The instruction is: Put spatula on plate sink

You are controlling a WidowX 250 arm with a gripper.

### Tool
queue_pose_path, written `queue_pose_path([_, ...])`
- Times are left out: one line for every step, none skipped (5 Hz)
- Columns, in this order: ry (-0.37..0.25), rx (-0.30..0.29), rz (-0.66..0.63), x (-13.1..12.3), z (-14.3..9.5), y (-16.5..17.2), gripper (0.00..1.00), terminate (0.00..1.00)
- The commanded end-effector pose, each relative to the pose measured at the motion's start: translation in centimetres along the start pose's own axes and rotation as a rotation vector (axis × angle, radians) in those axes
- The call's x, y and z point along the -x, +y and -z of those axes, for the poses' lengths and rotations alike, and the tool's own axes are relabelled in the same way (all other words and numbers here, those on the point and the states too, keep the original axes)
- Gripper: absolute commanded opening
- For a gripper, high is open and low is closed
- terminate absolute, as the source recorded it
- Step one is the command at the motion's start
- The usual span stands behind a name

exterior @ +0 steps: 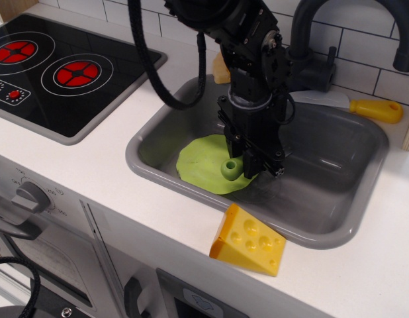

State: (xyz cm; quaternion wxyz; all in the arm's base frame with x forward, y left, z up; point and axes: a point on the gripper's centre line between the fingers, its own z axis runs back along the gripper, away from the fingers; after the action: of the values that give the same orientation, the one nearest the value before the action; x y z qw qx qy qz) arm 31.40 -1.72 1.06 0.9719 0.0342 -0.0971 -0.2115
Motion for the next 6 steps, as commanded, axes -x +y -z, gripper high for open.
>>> queue_pose_path([-0.014, -0.016, -0.022, -0.4, -1.0, 4.2, 0.00, 0.00])
queue_pose_path([0.045, -0.018, -0.059, 0.3, -0.7, 4.8, 0.00, 0.00])
queue_pose_path([0.102, -0.012, -0.052, 0.7, -0.2, 4.9, 1.00, 0.00])
queue_pose_path([0.095, -0.043, -0.066, 0.2, -0.3, 4.6, 1.00, 0.00])
queue_pose_path([0.065, -0.019, -0.039, -0.5, -1.7, 3.9, 1.00, 0.00])
queue_pose_path([0.024, 0.018, -0.026, -1.1, -4.2, 3.3, 1.00, 0.00])
